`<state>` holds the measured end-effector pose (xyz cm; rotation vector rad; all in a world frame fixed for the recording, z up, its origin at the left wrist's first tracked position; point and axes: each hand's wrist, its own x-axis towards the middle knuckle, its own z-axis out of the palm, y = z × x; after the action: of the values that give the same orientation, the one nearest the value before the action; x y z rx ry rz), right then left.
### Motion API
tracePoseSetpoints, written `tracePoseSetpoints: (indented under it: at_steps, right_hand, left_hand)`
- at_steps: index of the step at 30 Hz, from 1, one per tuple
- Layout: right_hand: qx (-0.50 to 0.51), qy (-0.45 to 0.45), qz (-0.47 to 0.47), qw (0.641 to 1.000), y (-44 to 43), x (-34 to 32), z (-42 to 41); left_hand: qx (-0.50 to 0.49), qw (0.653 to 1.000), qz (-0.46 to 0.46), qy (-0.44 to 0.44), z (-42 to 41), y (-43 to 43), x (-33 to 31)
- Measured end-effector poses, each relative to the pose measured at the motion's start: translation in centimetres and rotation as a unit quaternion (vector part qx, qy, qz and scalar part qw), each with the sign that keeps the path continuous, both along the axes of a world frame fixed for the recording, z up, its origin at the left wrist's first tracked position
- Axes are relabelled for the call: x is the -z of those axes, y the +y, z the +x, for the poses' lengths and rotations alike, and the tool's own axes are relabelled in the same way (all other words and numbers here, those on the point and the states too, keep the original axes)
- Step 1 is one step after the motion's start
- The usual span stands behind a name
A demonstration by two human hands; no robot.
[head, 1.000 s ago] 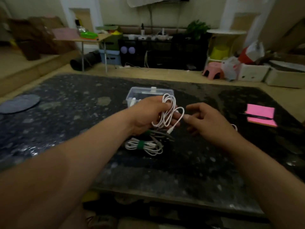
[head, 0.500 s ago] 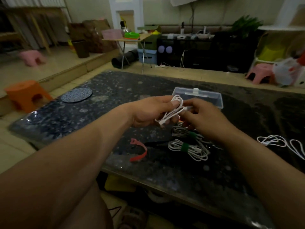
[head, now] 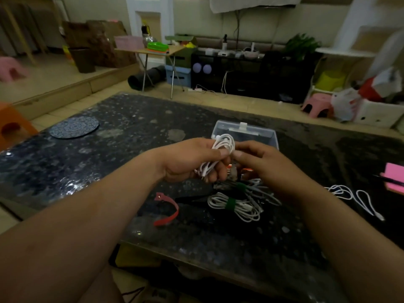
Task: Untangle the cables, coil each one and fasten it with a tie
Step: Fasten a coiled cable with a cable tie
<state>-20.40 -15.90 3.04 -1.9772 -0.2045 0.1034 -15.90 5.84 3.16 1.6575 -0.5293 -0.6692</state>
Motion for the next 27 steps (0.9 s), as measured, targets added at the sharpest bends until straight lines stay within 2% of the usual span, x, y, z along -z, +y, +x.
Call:
tracePoseSetpoints:
  at_steps: [3,7,15,19,22,25,27]
  right_hand:
    - [-0.023,0.006,-0.026,0.999,-0.6,0.2,-0.6]
    - [-0.006,0.001,-0.027,1.0,-0.8,-0.1,-1.0]
    - [0.119,-0.024,0.019,0.992,-1.4,-0.2,-0.4]
    - [0.103,-0.049,0.01,0.993,0.7,1.0,-1.4]
    - [0.066,-0.084,-0.035,0.994,1.1,1.2,-2.2]
    - [0.026,-0.07,-0.076,0.994,0.6,0.4,-2.6]
    - [0.076,-0.084,-0.043,0.993,-0.1,-0.1,-2.4]
  left_hand:
    - [0.017,0.999,-0.019,0.035,-0.5,-0.5,0.1]
    - [-0.005,1.0,-0.013,0.019,-0.5,-1.3,0.3]
    - [-0.109,0.992,-0.067,-0.001,-0.1,-3.2,1.4]
    - [-0.136,0.985,-0.105,-0.002,-1.1,-5.4,2.6]
    - [-0.191,0.972,-0.131,0.028,-1.3,-6.0,2.5]
    - [-0.175,0.978,-0.107,0.019,-1.2,-5.3,2.1]
    - [-0.147,0.988,-0.04,-0.037,-1.8,-4.8,1.7]
